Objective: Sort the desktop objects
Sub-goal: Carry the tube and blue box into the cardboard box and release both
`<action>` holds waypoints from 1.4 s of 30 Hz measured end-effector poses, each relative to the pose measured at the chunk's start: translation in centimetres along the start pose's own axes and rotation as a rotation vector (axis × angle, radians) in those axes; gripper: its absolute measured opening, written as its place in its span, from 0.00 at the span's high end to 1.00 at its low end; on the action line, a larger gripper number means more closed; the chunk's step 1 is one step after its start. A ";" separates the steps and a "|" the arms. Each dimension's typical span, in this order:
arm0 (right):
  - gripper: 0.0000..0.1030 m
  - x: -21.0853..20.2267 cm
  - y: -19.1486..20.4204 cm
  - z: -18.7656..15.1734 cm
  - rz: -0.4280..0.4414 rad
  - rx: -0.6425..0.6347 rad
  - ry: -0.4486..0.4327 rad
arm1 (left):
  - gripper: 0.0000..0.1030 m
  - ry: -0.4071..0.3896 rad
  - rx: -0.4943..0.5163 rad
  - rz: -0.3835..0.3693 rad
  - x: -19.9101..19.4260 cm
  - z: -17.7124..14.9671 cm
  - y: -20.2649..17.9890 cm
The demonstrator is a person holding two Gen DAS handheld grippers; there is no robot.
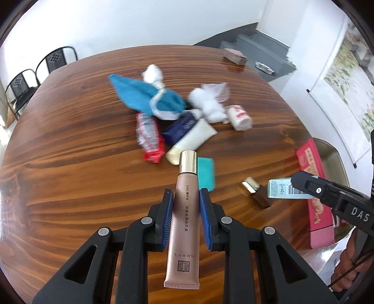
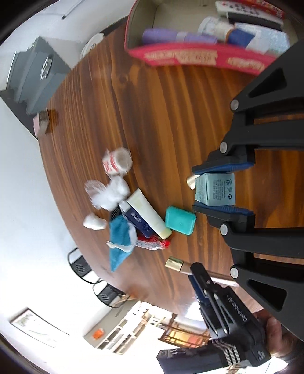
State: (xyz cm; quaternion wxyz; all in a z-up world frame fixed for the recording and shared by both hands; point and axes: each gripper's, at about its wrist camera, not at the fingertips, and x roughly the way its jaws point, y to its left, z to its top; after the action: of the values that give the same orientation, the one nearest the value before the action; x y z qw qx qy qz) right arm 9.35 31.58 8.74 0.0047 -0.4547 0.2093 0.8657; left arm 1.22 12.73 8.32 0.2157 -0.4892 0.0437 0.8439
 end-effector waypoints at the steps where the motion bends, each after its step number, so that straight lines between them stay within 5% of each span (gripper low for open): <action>1: 0.74 -0.7 -0.3 0.1 -0.004 0.009 -0.010 | 0.76 -0.002 0.010 -0.006 0.0 0.1 -0.7; 15: 0.74 -9.4 -10.9 -1.7 -0.146 0.174 -0.173 | 0.76 -0.028 0.229 -0.168 -0.1 0.7 -14.8; 31: 0.73 -11.3 -17.4 -5.0 -0.239 0.256 -0.130 | 0.75 0.043 0.421 -0.397 0.6 -0.6 -27.5; 35: 0.70 -11.1 -18.0 -5.2 -0.233 0.276 -0.126 | 0.67 0.049 0.452 -0.384 0.5 -0.9 -28.5; 42: 0.43 -10.7 -17.7 -4.9 -0.231 0.274 -0.135 | 0.59 0.011 0.437 -0.290 0.4 -0.8 -27.2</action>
State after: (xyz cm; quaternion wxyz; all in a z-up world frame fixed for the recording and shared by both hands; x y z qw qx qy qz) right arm 23.03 47.88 8.37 0.1800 -0.4115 0.2706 0.8515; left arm 12.79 37.16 11.30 0.4347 -0.4367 0.1555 0.7721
